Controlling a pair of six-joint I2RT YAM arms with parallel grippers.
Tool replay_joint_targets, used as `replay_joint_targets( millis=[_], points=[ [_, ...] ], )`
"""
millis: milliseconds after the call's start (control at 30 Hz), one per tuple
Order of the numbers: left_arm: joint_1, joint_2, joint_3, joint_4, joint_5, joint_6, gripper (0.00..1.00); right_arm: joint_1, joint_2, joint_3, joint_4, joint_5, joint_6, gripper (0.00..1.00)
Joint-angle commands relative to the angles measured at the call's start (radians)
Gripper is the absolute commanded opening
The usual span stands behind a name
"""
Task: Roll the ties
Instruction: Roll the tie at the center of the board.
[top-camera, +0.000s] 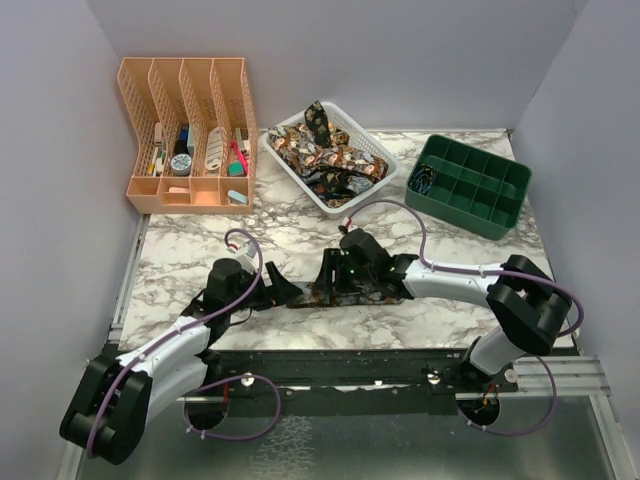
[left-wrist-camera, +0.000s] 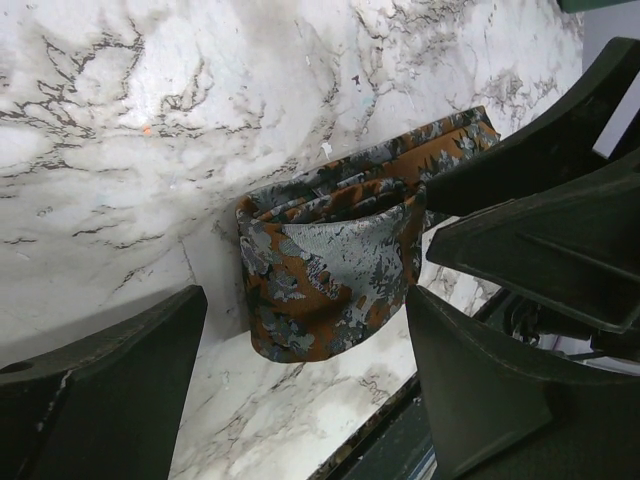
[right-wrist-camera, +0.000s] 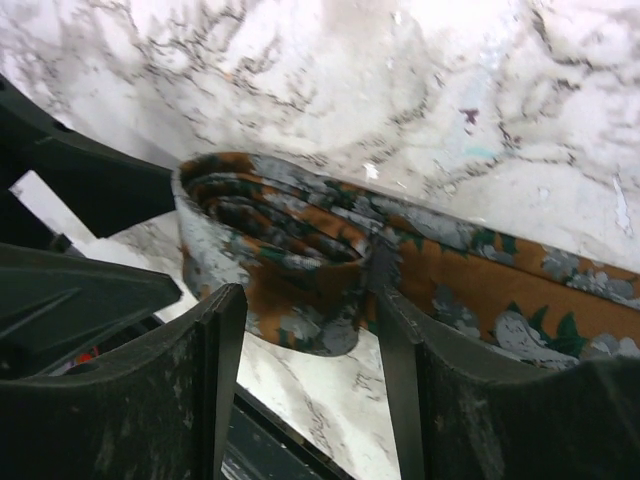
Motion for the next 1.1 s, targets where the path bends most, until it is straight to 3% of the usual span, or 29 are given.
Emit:
replay_joint_targets(
  millis=[0,133,433,1067],
  points=[
    [0.006,-0.021,0.026,-0.007,-0.036,0.012,0.81,0.003,-0.011,0.046,-0.013,-0.001,-0.022,0.61],
    [0.005,-0.025,0.027,-0.018,-0.044,0.016,0.80,0.001,0.023,0.072,-0.047,0.040,-0.027,0.60],
    [0.005,-0.034,0.031,-0.031,-0.045,0.027,0.79,-0.006,0.093,0.061,-0.091,0.084,-0.014,0.45],
    [0.005,0.125,0.036,0.103,0.021,0.022,0.80,-0.032,0.109,0.059,-0.080,0.033,-0.080,0.47]
  ],
)
